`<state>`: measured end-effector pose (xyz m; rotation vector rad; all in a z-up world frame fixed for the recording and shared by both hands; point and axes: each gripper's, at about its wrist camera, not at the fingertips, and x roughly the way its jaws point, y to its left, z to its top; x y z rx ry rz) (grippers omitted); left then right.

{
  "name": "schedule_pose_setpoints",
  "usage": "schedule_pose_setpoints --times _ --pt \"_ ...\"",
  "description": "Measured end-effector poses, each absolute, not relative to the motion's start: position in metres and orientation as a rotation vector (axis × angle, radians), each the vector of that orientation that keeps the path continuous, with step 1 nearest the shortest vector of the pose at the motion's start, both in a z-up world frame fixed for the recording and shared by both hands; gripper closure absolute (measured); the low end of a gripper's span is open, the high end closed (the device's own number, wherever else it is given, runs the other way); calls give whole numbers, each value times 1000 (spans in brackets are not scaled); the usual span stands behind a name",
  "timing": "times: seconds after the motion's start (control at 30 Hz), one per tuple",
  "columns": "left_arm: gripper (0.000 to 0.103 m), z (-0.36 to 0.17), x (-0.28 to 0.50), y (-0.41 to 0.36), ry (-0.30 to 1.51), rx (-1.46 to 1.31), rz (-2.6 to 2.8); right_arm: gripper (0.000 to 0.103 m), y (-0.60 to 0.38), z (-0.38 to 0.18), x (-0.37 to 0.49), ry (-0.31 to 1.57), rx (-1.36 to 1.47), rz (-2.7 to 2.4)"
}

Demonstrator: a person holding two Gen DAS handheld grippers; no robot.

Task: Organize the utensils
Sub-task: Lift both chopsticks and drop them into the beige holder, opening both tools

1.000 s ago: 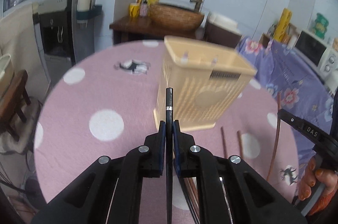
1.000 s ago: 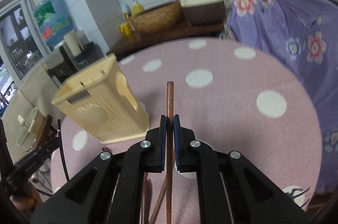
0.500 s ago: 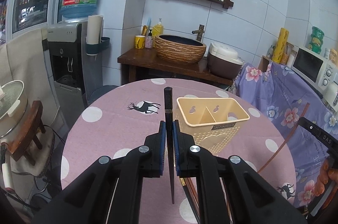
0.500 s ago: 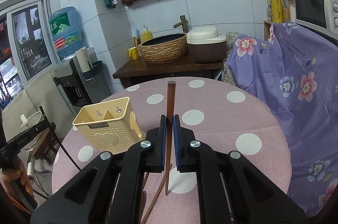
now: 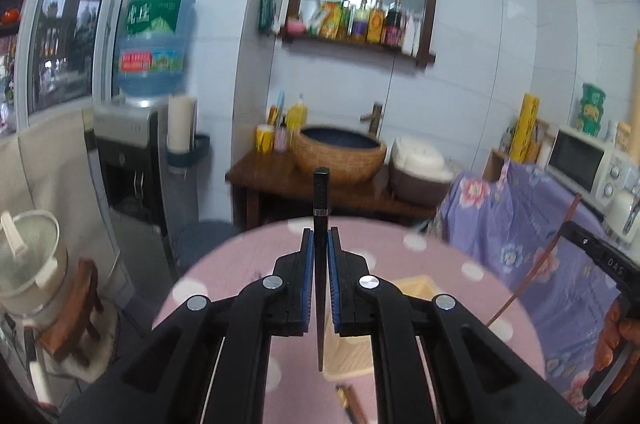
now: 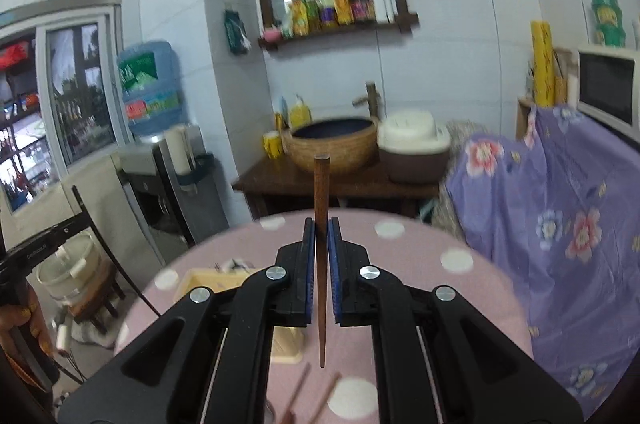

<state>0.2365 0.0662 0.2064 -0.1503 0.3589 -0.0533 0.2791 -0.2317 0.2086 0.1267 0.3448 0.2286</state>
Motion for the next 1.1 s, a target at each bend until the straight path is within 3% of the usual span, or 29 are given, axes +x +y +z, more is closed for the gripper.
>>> schedule_pose_setpoints --times 0.13,0.27,0.43,0.47,0.53,0.87,1.1 --pt "95 245 246 58 305 -191 -97 96 -212 253 282 252 142 268" --pt "95 247 259 45 295 -222 -127 96 -191 259 290 242 161 302" --pt "95 211 270 29 292 -190 -101 96 -166 215 308 299 142 300" --pt "101 204 274 27 299 -193 -98 96 -163 203 311 315 142 296" --pt "101 189 279 26 303 -197 -96 96 -157 183 318 348 131 287" --pt "101 194 275 32 290 -167 -73 96 -153 148 334 404 118 284" --pt "101 130 266 33 450 -209 -137 98 -149 110 339 478 122 302"
